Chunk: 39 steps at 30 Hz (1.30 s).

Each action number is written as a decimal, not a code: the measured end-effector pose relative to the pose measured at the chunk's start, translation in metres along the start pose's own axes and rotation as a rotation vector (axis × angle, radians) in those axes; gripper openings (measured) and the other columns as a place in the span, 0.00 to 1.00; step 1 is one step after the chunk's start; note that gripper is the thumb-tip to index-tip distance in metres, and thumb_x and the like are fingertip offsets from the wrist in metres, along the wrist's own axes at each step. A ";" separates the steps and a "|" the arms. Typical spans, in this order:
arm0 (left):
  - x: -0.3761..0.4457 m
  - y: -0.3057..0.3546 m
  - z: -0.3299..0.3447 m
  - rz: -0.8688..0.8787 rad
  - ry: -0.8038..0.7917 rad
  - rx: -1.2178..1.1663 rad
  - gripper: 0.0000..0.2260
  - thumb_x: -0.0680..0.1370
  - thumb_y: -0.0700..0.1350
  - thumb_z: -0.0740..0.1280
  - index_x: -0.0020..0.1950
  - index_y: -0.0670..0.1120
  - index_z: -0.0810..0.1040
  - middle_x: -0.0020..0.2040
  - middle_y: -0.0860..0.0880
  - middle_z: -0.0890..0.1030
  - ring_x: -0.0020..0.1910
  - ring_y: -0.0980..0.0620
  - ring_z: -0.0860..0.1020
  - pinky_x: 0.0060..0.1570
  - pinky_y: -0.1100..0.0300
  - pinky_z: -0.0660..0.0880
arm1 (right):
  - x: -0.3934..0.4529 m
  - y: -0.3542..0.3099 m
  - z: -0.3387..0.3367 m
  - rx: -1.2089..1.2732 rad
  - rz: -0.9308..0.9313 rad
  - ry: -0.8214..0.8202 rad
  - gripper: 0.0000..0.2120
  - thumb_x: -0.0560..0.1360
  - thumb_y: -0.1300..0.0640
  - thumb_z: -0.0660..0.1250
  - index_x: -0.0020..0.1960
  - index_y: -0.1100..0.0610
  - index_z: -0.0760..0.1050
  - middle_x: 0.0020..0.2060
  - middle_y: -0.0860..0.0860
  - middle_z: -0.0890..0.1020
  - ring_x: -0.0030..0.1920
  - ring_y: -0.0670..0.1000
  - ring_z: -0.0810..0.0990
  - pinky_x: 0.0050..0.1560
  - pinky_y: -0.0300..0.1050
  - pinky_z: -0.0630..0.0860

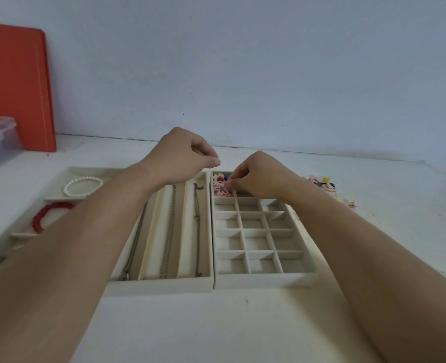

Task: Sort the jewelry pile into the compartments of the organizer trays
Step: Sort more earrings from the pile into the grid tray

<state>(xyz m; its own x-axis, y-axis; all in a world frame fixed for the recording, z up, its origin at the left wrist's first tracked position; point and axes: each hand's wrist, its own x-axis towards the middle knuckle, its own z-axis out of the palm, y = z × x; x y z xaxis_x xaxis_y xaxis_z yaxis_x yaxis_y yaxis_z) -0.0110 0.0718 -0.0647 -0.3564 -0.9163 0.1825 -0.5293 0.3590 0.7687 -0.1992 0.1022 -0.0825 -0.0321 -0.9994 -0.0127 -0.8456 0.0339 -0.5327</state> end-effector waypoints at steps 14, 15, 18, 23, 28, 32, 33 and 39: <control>-0.002 0.001 0.002 -0.007 -0.044 0.029 0.03 0.74 0.47 0.75 0.45 0.49 0.86 0.44 0.51 0.85 0.43 0.54 0.81 0.41 0.62 0.74 | 0.001 -0.004 0.004 -0.171 -0.156 -0.055 0.07 0.76 0.51 0.73 0.46 0.53 0.87 0.37 0.41 0.83 0.44 0.47 0.81 0.44 0.41 0.77; -0.002 0.001 0.002 -0.007 -0.048 0.029 0.03 0.74 0.47 0.76 0.46 0.49 0.86 0.44 0.51 0.85 0.43 0.54 0.81 0.42 0.62 0.74 | 0.001 -0.005 0.004 -0.180 -0.165 -0.047 0.07 0.76 0.50 0.73 0.47 0.53 0.87 0.38 0.45 0.84 0.44 0.49 0.82 0.42 0.41 0.76; -0.002 0.001 0.002 -0.010 -0.060 0.036 0.03 0.74 0.47 0.76 0.46 0.49 0.86 0.45 0.51 0.86 0.46 0.54 0.82 0.44 0.62 0.74 | 0.003 -0.003 0.005 -0.194 -0.180 -0.043 0.06 0.76 0.51 0.74 0.47 0.52 0.87 0.44 0.48 0.87 0.47 0.50 0.83 0.45 0.42 0.77; -0.002 0.001 0.002 -0.014 -0.074 0.036 0.03 0.74 0.48 0.76 0.46 0.50 0.86 0.45 0.51 0.86 0.50 0.52 0.83 0.51 0.58 0.77 | 0.003 -0.002 0.006 -0.194 -0.174 -0.050 0.07 0.76 0.50 0.74 0.49 0.51 0.87 0.50 0.44 0.86 0.52 0.47 0.82 0.56 0.47 0.79; -0.003 0.000 0.002 -0.008 -0.084 0.037 0.03 0.74 0.48 0.75 0.46 0.50 0.86 0.45 0.52 0.85 0.48 0.52 0.83 0.54 0.55 0.78 | 0.004 0.001 0.008 -0.207 -0.141 -0.035 0.12 0.77 0.46 0.70 0.44 0.53 0.87 0.33 0.40 0.81 0.37 0.44 0.77 0.38 0.41 0.74; -0.002 0.000 0.002 -0.001 -0.084 0.040 0.03 0.74 0.48 0.75 0.45 0.50 0.86 0.43 0.51 0.85 0.43 0.53 0.80 0.46 0.59 0.75 | 0.003 0.002 0.006 -0.162 -0.115 -0.008 0.09 0.75 0.46 0.74 0.43 0.52 0.87 0.21 0.34 0.73 0.31 0.41 0.72 0.30 0.34 0.64; -0.002 -0.001 0.002 0.000 -0.086 0.041 0.03 0.74 0.48 0.75 0.45 0.50 0.86 0.43 0.52 0.85 0.42 0.53 0.80 0.45 0.59 0.74 | 0.003 0.002 0.006 -0.144 -0.113 0.002 0.09 0.73 0.46 0.76 0.44 0.51 0.87 0.22 0.34 0.73 0.32 0.41 0.72 0.30 0.34 0.64; -0.002 -0.002 0.003 -0.001 -0.096 0.038 0.03 0.74 0.49 0.76 0.45 0.50 0.86 0.43 0.51 0.85 0.44 0.51 0.82 0.44 0.59 0.74 | 0.004 0.002 0.009 -0.136 -0.081 0.036 0.13 0.69 0.43 0.78 0.43 0.53 0.87 0.31 0.39 0.75 0.36 0.41 0.74 0.33 0.36 0.66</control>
<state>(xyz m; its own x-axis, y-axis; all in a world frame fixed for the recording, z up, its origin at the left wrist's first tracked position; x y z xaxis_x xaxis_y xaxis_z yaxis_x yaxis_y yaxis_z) -0.0118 0.0733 -0.0682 -0.4275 -0.8959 0.1207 -0.5579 0.3665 0.7446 -0.1968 0.0986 -0.0912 0.0219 -0.9981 0.0571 -0.9107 -0.0434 -0.4109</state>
